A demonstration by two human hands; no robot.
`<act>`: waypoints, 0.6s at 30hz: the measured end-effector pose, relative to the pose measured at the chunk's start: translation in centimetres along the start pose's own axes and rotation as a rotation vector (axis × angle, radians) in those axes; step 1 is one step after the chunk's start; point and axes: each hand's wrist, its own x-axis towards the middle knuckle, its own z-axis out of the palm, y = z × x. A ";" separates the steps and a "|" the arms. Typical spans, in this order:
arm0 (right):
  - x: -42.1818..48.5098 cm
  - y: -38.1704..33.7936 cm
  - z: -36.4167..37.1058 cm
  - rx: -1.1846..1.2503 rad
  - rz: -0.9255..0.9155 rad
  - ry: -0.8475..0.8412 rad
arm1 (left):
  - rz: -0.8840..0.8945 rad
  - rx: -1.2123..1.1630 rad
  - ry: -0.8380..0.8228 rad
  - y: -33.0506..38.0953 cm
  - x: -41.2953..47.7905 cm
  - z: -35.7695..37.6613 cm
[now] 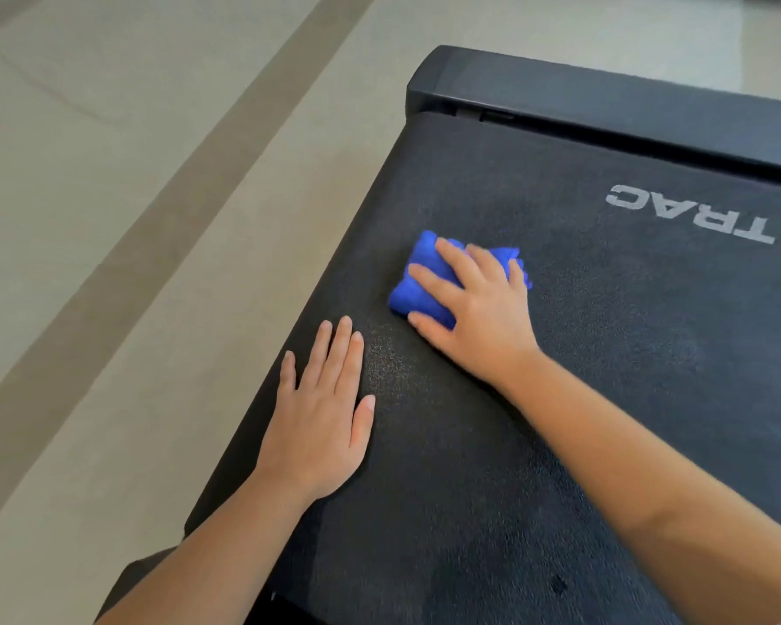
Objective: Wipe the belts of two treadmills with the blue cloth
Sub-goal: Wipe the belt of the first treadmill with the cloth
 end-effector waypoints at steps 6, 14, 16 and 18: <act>-6.5 -2.4 -1.1 0.014 -0.152 -0.020 | -0.003 -0.006 -0.006 0.0 -0.1 0.0; 7.3 0.6 1.7 -0.020 0.119 -0.043 | -0.004 0.008 -0.004 -0.1 0.1 0.1; 10.3 0.9 2.3 -0.052 0.219 -0.101 | -0.004 0.000 0.000 -0.1 0.1 0.1; 11.2 0.8 2.1 -0.080 0.252 -0.127 | 0.001 -0.010 -0.004 -0.2 0.1 0.1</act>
